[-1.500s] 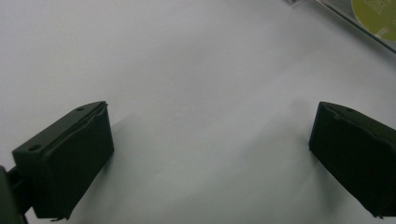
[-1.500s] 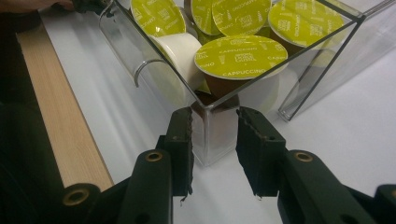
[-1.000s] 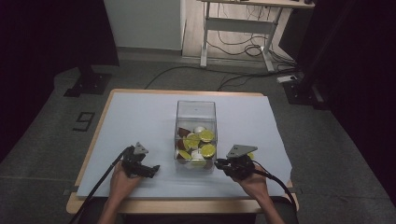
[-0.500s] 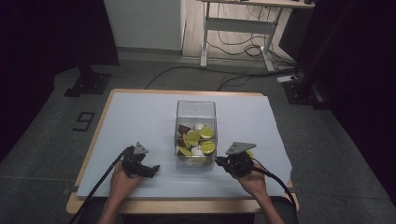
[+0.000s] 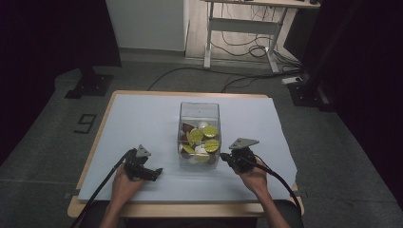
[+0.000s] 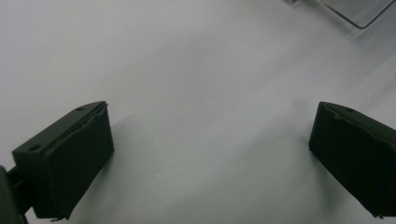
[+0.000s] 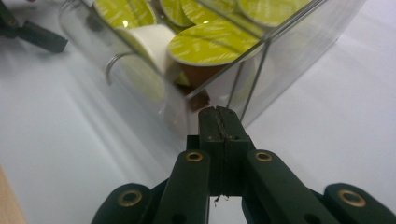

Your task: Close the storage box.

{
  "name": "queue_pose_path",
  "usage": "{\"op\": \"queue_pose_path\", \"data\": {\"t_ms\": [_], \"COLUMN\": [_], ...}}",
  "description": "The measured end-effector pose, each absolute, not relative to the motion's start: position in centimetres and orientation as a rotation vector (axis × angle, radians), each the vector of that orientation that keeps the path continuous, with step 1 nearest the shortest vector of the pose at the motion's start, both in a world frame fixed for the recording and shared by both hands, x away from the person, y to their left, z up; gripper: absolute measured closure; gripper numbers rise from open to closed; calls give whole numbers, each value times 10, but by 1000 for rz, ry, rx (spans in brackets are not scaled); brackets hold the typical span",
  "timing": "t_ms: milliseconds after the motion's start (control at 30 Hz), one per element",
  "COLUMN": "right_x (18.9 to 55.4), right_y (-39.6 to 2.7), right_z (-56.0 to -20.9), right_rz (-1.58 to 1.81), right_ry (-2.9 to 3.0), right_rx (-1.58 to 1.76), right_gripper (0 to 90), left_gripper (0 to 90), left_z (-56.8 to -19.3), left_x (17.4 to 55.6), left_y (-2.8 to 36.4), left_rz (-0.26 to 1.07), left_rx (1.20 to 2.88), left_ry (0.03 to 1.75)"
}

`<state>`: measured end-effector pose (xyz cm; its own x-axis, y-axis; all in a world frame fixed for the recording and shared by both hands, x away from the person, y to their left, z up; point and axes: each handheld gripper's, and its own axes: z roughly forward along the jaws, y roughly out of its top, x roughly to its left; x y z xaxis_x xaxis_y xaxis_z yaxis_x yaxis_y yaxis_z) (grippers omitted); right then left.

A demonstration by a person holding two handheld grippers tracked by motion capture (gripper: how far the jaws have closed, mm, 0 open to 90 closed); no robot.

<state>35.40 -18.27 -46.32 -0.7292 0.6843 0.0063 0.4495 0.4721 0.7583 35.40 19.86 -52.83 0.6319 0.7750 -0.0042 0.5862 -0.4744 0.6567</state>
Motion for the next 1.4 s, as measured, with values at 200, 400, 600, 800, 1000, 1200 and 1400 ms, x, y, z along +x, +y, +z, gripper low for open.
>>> {"op": "queue_pose_path", "data": {"t_ms": [200, 400, 600, 800, 1000, 1200, 1400], "right_x": [351, 339, 338, 339, 339, 340, 342], "right_y": [-181, -181, -175, -161, -153, -147, -143], "right_z": [-463, -460, -456, -455, -455, -455, -457], "right_rz": [1076, 1103, 1210, 1266, 1258, 1236, 1209], "right_ry": [2443, 2485, 2495, 2515, 2523, 2533, 2532], "right_rx": [959, 914, 890, 848, 820, 805, 811], "right_gripper": [862, 797, 793, 787, 819, 823, 823], "left_gripper": [0, 0, 0, 0, 0, 0, 0], "left_z": [-528, -528, -528, -528, -528, -528, -528], "left_x": [354, 354, 354, 354, 354, 354, 354], "left_y": [199, 199, 199, 199, 199, 199, 199], "left_rz": [392, 392, 392, 392, 392, 391, 391], "left_rx": [2225, 2224, 2224, 2224, 2224, 2224, 2225], "left_ry": [1059, 1059, 1059, 1059, 1059, 1059, 1058]}}
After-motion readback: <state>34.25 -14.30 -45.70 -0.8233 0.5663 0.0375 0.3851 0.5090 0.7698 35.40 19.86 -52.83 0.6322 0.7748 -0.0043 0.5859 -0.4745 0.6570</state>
